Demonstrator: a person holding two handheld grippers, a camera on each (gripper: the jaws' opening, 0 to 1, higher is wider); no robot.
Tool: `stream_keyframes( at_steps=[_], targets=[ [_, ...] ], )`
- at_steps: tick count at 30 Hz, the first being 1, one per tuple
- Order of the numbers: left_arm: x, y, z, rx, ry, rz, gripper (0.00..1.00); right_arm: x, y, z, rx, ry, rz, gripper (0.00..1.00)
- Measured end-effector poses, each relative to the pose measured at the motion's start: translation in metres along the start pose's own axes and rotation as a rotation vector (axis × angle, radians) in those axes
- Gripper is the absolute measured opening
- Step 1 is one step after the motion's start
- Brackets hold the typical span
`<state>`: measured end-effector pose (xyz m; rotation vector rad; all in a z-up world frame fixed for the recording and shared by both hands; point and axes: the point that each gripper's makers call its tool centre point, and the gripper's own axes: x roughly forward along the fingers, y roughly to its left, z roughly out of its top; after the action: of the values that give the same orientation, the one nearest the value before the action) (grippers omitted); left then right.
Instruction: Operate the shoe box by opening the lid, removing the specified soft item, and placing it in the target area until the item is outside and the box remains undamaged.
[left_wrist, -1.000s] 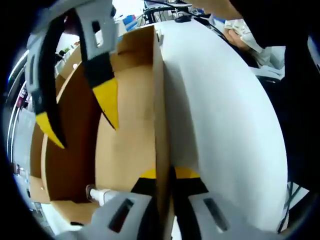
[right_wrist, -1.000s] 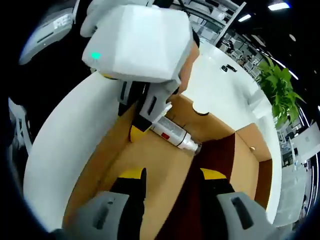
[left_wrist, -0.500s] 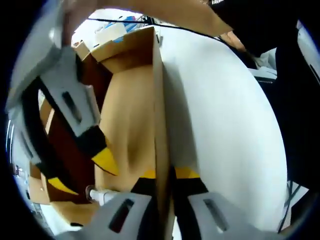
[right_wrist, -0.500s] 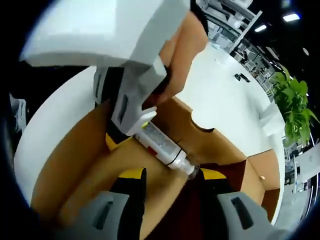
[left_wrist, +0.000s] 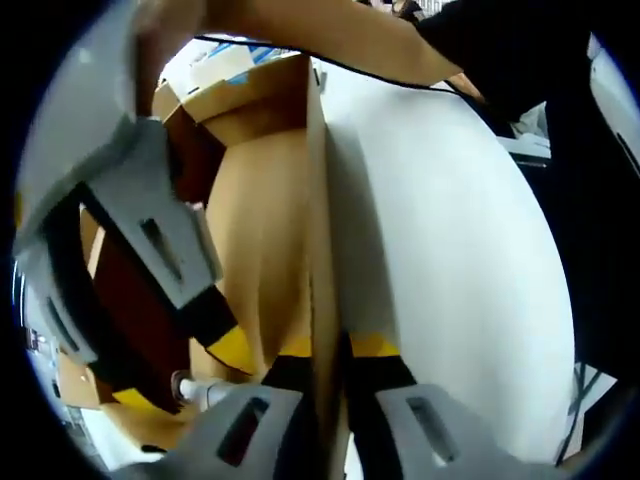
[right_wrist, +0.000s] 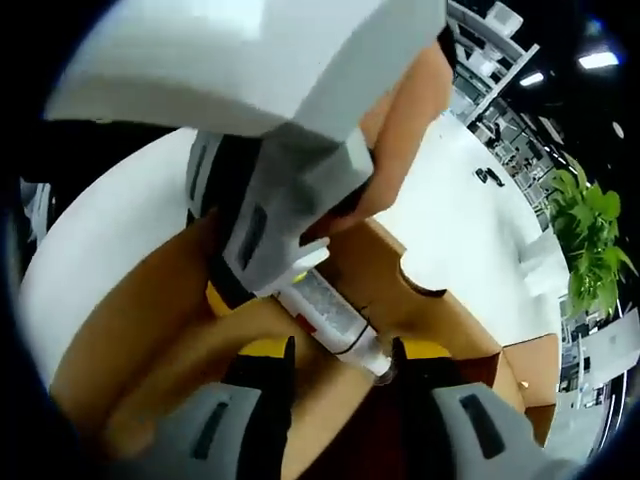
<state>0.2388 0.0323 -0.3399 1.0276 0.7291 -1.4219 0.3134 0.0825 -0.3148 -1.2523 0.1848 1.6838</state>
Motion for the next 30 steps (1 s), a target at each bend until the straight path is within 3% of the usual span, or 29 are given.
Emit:
stream_keyframes(
  at_steps=[4, 9, 25, 30],
  targets=[
    [0.001, -0.003, 0.000, 0.002, 0.000, 0.000, 0.03, 0.005, -0.001, -0.011, -0.003, 0.031, 0.000, 0.38],
    [0.001, -0.004, 0.000, -0.007, -0.002, -0.006, 0.03, 0.014, -0.005, -0.003, 0.026, -0.027, 0.005, 0.36],
    [0.000, -0.001, 0.000, -0.007, -0.011, -0.012, 0.03, 0.014, -0.005, -0.004, 0.039, -0.075, -0.038, 0.36],
    [-0.001, -0.001, 0.001, -0.006, -0.011, -0.011, 0.03, 0.015, -0.003, -0.003, 0.004, -0.059, -0.045, 0.34]
  ],
)
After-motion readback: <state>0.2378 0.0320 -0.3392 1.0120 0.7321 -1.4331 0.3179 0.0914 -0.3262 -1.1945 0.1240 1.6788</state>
